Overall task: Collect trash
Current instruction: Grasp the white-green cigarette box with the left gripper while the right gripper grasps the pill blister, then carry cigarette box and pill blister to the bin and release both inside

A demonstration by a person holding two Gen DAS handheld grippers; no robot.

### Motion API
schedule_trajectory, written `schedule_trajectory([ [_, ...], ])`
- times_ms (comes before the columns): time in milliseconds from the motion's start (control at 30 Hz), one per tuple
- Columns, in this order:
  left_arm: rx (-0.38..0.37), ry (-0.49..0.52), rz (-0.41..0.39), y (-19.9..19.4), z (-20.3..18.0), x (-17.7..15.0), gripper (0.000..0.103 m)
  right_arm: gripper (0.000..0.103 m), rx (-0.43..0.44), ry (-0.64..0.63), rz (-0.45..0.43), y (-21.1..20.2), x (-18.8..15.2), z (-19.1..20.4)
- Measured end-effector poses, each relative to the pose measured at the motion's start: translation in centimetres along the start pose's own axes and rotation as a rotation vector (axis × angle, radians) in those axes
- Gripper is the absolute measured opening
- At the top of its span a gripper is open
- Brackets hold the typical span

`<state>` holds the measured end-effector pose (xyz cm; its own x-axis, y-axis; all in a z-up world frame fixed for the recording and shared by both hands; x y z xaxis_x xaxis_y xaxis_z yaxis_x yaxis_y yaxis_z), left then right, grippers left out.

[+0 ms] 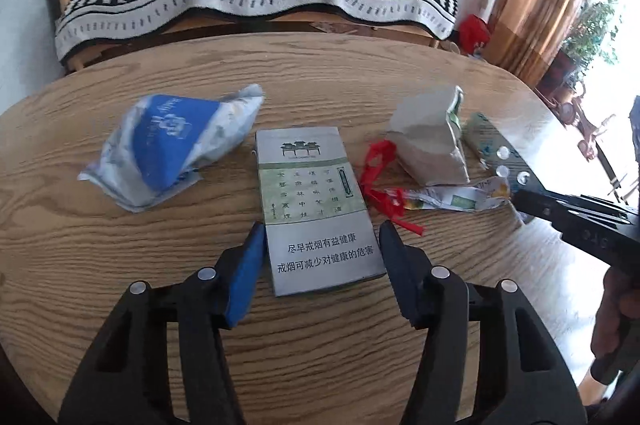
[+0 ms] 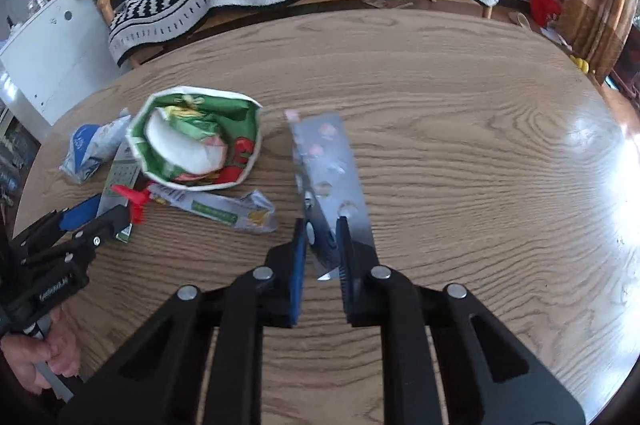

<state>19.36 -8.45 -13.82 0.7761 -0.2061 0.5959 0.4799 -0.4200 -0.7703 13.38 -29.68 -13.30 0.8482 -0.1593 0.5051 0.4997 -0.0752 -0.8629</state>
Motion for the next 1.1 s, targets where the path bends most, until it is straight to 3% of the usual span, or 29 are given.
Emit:
schedule_trajectory([
  [267, 0.046, -0.013, -0.033, -3.2, -0.2, 0.3, 0.056, 0.004, 0.043, 0.013, -0.083, -4.2, -0.4, -0.8],
  [467, 0.015, -0.007, -0.064, -5.3, -3.7, 1.0, 0.056, 0.004, 0.039, 0.041, -0.14, -7.9, -1.5, -4.2],
  [767, -0.112, 0.147, -0.075, -5.5, -17.2, 0.4, 0.056, 0.004, -0.051, 0.206, -0.184, -12.2, -6.1, -16.4],
  [1100, -0.339, 0.298, -0.038, -4.0, -34.3, -3.5, 0.056, 0.004, -0.24, 0.459, -0.205, -16.5, -16.1, -32.8],
])
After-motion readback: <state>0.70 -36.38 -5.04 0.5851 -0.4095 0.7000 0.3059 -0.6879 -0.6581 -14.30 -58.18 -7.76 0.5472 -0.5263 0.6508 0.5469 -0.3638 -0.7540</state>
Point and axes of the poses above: each gripper's, at about its wrist camera, not at the fingertips, and y roughly the way its jaws point, z to its left, x to its top, the point moved 5 cm from there along y, roughly the way its jaws point, and after that the axes turned 6 degrees about -x, right-handed, at the moved point
